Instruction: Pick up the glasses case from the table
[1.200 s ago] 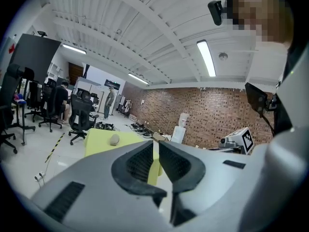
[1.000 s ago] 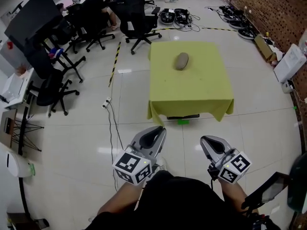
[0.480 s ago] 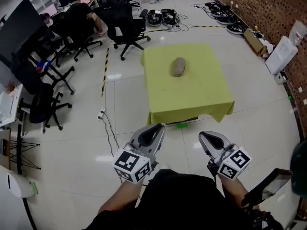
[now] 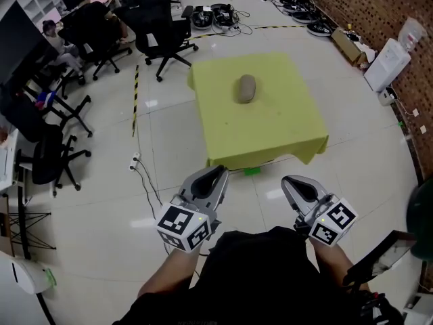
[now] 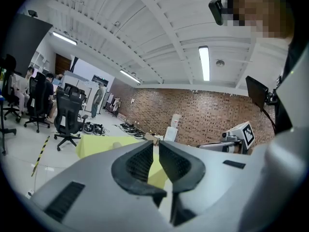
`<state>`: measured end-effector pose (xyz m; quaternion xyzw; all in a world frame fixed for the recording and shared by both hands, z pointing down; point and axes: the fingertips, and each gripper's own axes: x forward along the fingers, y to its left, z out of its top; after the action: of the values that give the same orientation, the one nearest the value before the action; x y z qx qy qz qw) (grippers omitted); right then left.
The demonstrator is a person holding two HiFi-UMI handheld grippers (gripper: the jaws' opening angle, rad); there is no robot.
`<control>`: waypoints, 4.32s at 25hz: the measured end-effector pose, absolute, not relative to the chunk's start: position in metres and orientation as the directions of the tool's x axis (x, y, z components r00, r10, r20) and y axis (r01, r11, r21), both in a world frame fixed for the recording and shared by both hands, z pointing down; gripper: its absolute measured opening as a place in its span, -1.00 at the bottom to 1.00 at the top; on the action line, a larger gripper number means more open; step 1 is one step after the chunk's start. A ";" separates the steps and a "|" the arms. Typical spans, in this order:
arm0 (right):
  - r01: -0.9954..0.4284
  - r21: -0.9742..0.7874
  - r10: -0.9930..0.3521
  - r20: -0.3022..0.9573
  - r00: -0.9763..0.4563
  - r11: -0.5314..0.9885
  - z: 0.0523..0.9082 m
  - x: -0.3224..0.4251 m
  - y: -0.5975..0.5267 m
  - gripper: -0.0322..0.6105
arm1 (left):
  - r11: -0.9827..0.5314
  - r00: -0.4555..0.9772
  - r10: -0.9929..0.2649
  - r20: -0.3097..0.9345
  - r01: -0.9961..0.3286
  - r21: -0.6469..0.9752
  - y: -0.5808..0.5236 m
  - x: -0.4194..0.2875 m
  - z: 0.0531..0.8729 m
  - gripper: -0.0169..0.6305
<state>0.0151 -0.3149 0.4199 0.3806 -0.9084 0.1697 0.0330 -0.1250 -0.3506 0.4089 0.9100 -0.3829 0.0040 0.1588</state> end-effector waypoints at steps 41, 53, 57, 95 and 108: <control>-0.550 -0.367 -0.542 0.137 -0.829 0.750 0.439 0.132 -0.541 -0.89 | -0.520 0.570 -0.790 0.226 -0.818 0.247 -0.552 -0.002 0.426 -0.82; -0.500 -0.425 -0.509 0.103 -0.855 0.754 0.460 0.177 -0.590 -0.89 | -0.457 0.488 -0.804 0.340 -0.873 0.172 -0.604 0.039 0.464 -0.73; -0.496 -0.445 -0.508 0.103 -0.855 0.745 0.464 0.183 -0.607 -0.89 | -0.439 0.462 -0.797 0.389 -0.886 0.151 -0.628 0.037 0.476 -0.64; -0.752 -0.469 -0.701 0.326 -0.634 0.462 0.517 0.206 -0.625 -0.89 | -0.484 0.450 -0.454 0.769 -0.849 0.211 -0.814 0.016 0.732 0.34; -0.788 -0.462 -0.730 0.355 -0.584 0.407 0.519 0.225 -0.609 -0.89 | -0.484 0.434 -0.432 0.791 -0.851 0.203 -0.816 0.029 0.751 0.40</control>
<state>0.2245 -0.6095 0.5188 0.4533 -0.8373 0.3019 0.0483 0.0294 -0.8164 0.7511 0.7898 -0.4061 0.3437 0.3054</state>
